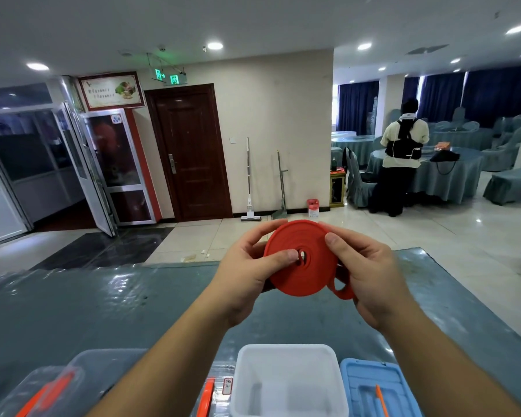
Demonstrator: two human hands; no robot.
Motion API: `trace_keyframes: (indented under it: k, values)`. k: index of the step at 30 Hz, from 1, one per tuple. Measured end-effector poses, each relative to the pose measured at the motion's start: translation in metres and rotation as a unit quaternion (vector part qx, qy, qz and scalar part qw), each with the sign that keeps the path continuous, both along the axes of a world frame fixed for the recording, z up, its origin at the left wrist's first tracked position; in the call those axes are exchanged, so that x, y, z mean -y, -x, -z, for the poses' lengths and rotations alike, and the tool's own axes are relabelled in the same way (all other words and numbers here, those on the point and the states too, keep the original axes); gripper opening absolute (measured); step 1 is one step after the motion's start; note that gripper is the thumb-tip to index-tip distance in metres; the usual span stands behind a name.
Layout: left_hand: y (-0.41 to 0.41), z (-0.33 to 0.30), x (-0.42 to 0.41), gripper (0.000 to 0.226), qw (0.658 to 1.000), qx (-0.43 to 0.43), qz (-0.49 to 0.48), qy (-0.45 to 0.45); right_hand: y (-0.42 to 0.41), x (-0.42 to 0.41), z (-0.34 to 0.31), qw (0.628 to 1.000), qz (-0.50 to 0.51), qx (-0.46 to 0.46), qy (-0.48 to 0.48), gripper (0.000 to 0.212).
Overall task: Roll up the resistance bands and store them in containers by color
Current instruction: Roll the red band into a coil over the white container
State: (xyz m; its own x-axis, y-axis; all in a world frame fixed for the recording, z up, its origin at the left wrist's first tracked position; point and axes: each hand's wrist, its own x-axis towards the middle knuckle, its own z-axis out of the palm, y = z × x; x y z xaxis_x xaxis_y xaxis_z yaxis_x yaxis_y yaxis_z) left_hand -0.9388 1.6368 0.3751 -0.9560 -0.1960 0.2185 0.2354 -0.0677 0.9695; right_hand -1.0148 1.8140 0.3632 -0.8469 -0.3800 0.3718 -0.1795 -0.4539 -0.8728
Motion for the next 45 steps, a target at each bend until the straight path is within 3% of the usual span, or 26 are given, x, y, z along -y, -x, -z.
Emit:
trace_keyframes:
  k: [6, 13, 17, 20, 26, 33, 36, 39, 43, 45]
  values:
    - [0.0, -0.001, 0.007, 0.051, 0.999, 0.025, 0.012, 0.035, 0.005, -0.004, 0.004, 0.998, 0.001, -0.035, -0.061, 0.029]
    - [0.008, 0.011, -0.005, 0.046, 0.998, -0.021, -0.051, -0.026, 0.005, 0.006, 0.009, 0.999, 0.046, -0.014, -0.02, 0.022]
    - [0.007, 0.013, -0.001, 0.047, 1.0, 0.014, -0.014, 0.0, 0.009, 0.003, 0.011, 0.998, 0.051, -0.011, -0.038, 0.015]
    - [0.006, 0.01, 0.004, 0.053, 1.0, 0.013, 0.002, 0.008, 0.009, 0.006, 0.013, 0.999, 0.042, -0.004, -0.026, 0.021]
    - [0.013, 0.021, -0.004, 0.047, 0.996, -0.03, -0.064, -0.048, 0.01, 0.019, 0.025, 0.999, 0.045, 0.019, 0.006, 0.018]
    - [0.016, 0.017, 0.008, 0.049, 0.999, 0.037, -0.022, -0.018, 0.018, 0.017, 0.028, 0.998, 0.053, -0.005, -0.034, 0.017]
    - [0.016, 0.018, 0.011, 0.048, 0.999, 0.025, -0.024, -0.034, 0.016, 0.021, 0.035, 0.998, 0.065, 0.023, -0.006, 0.004]
    - [0.019, 0.028, 0.005, 0.048, 0.996, 0.001, -0.068, -0.061, 0.018, 0.025, 0.046, 0.996, 0.074, 0.039, 0.015, 0.01]
    - [0.025, 0.038, 0.0, 0.045, 0.989, -0.023, -0.109, -0.101, 0.016, 0.024, 0.056, 0.999, 0.022, 0.031, 0.02, 0.043]
    - [0.028, 0.043, -0.004, 0.045, 0.986, -0.023, -0.118, -0.116, 0.017, 0.024, 0.06, 0.998, 0.039, 0.032, 0.035, 0.042]
